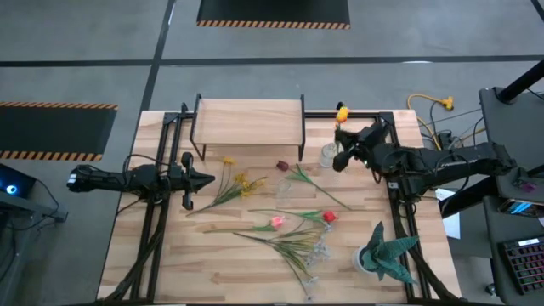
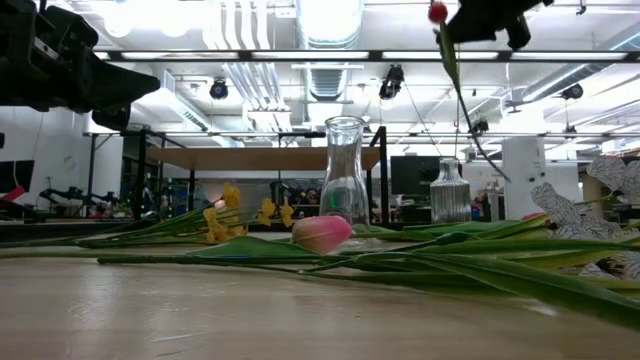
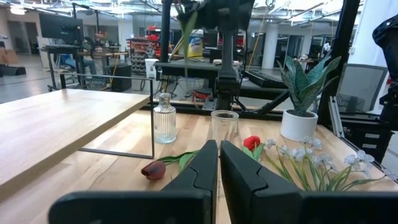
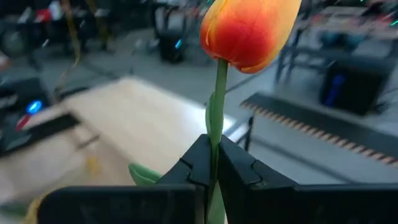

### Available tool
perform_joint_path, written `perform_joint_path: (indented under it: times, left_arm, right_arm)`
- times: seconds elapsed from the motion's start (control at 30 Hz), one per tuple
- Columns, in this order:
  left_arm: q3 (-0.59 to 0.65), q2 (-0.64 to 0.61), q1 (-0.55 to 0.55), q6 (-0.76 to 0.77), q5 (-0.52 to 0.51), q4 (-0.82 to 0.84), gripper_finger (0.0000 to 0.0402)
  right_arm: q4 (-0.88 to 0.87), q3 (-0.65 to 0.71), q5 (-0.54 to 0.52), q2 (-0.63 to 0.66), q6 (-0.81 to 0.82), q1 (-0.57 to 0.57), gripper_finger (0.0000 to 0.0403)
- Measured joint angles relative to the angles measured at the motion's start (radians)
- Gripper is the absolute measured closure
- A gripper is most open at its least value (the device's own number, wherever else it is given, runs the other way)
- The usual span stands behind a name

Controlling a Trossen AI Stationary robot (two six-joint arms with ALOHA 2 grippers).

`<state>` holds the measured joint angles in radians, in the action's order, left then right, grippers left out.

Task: Pick and place flowers into a vace then onto a shelf
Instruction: Put the yellow tulip into the top transparent vase

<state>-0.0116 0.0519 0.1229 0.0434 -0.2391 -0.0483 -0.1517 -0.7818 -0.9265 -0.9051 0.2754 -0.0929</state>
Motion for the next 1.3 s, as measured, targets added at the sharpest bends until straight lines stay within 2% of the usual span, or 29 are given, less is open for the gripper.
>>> perform_joint_path:
  times: [0.2, 0.5, 0.83, 1.3]
  left_arm:
    - [0.000, 0.000, 0.000, 0.000, 0.000, 0.000, 0.0399]
    - [0.000, 0.000, 0.000, 0.000, 0.000, 0.000, 0.0399]
    - [0.000, 0.000, 0.000, 0.000, 0.000, 0.000, 0.0399]
    - [0.000, 0.000, 0.000, 0.000, 0.001, 0.000, 0.0399]
  right_arm:
    - [0.193, 0.000, -0.111, -0.014, -0.113, 0.031, 0.0390]
    - [0.452, 0.000, -0.116, -0.083, -0.230, 0.110, 0.0390]
    - [0.486, 0.000, -0.112, -0.127, -0.209, 0.143, 0.0390]
    - [0.540, 0.000, -0.089, -0.125, -0.234, 0.158, 0.0390]
